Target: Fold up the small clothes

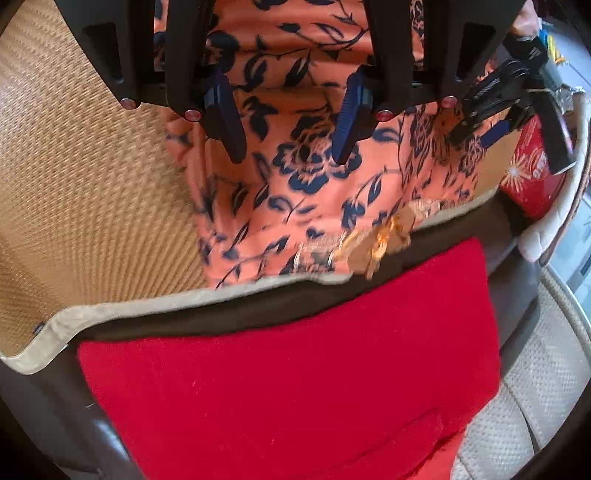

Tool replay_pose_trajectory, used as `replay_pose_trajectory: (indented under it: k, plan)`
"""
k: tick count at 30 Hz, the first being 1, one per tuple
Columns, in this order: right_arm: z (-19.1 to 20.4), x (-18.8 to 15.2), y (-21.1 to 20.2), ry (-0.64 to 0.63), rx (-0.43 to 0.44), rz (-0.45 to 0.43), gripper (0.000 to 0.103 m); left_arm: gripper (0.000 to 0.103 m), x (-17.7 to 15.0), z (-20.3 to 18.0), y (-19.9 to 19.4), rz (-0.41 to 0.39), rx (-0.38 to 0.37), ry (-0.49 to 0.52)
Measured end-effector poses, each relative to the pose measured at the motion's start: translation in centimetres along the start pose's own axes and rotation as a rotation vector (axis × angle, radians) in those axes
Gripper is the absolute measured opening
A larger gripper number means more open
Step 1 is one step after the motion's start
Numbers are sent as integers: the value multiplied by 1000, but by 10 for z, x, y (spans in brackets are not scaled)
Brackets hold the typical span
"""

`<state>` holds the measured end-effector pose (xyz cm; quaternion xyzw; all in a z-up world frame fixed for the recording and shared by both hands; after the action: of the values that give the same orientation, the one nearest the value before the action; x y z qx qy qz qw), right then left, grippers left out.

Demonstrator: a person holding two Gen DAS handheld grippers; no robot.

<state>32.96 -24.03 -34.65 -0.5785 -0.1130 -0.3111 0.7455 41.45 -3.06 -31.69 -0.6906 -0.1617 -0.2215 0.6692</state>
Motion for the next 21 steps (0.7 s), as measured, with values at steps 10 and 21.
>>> replay_pose_trajectory:
  k: [10, 21]
  plan:
    - [9, -7, -3, -45, -12, -5, 54, 81, -1, 4, -9, 13, -1, -3]
    - [12, -34, -57, -48, 36, -77, 56, 84, -22, -6, -117, -117, -27, -27]
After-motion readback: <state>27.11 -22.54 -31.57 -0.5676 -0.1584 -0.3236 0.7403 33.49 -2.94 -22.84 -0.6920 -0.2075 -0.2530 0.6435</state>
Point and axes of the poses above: each gripper's, at about its wrist camera, not at the fingertips, and y roughly the way its jaws point, z to its left, x to its top, the point moved 8 cm from there along y, roughly the way its jaws point, and after that the axes turned 3 degrees about -x, right-handed, at the moved point
